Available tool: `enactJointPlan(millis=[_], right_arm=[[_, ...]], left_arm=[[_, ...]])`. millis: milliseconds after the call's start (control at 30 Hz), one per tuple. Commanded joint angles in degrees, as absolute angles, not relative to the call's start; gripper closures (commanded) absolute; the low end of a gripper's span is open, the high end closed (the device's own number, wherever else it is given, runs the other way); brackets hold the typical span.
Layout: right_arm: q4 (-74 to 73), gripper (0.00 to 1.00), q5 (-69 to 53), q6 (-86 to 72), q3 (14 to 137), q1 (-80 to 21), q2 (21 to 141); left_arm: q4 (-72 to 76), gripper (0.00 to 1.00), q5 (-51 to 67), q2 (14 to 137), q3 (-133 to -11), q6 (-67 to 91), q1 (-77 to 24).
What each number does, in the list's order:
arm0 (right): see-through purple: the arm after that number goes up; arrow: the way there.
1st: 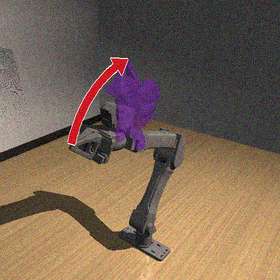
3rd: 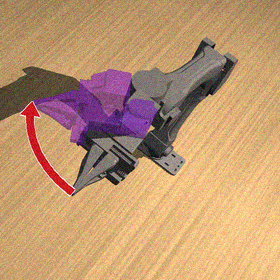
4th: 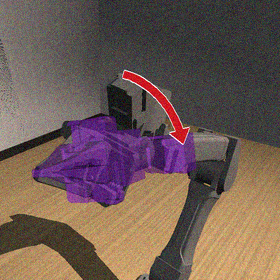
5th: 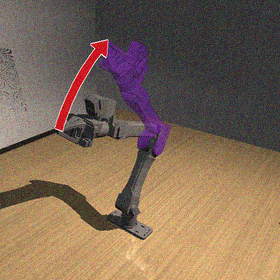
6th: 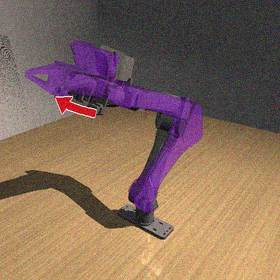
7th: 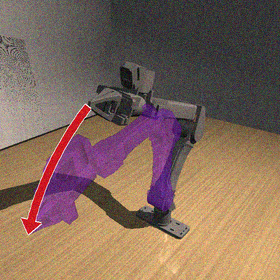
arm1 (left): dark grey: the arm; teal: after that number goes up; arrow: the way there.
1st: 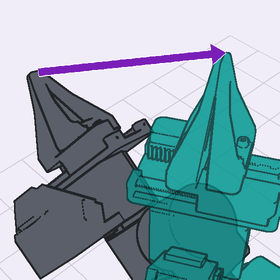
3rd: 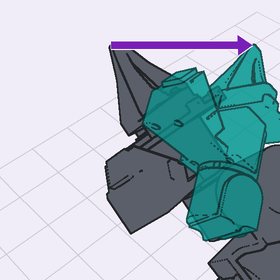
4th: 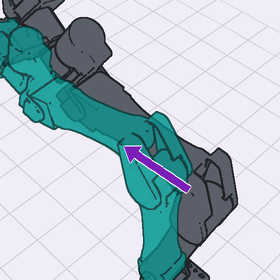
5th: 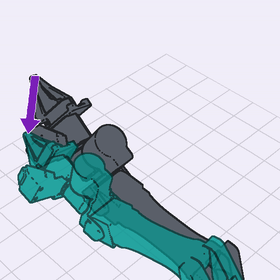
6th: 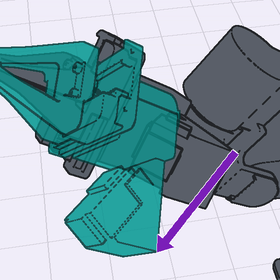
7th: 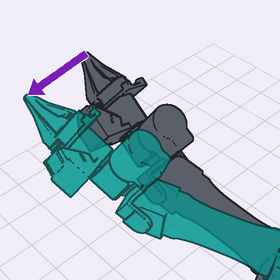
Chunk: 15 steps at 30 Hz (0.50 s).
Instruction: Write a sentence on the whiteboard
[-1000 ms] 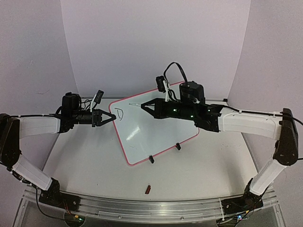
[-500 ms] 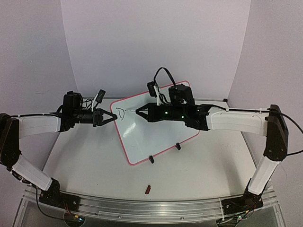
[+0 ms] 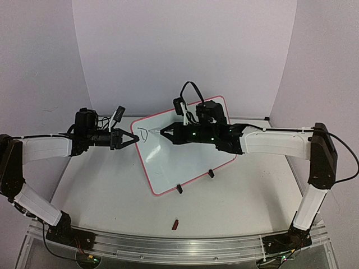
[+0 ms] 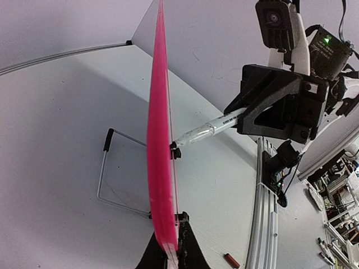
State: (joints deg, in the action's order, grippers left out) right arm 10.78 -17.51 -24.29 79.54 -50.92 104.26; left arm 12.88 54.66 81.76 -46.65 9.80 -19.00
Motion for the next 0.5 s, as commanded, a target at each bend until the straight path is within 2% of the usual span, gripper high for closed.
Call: enactJointPlan(millis=[0,467], right_arm=[[11.5,1.00,-15.9,-24.6,82.4,-50.9,105.4],[10.4,1.00,-15.6,-25.7,77.3,-51.0,103.0]], left_arm=[[9.8,1.00,53.4,81.8,-47.2,3.7,-20.3],[9.7,1.00,53.4,81.3,-47.2,3.7,-20.3]])
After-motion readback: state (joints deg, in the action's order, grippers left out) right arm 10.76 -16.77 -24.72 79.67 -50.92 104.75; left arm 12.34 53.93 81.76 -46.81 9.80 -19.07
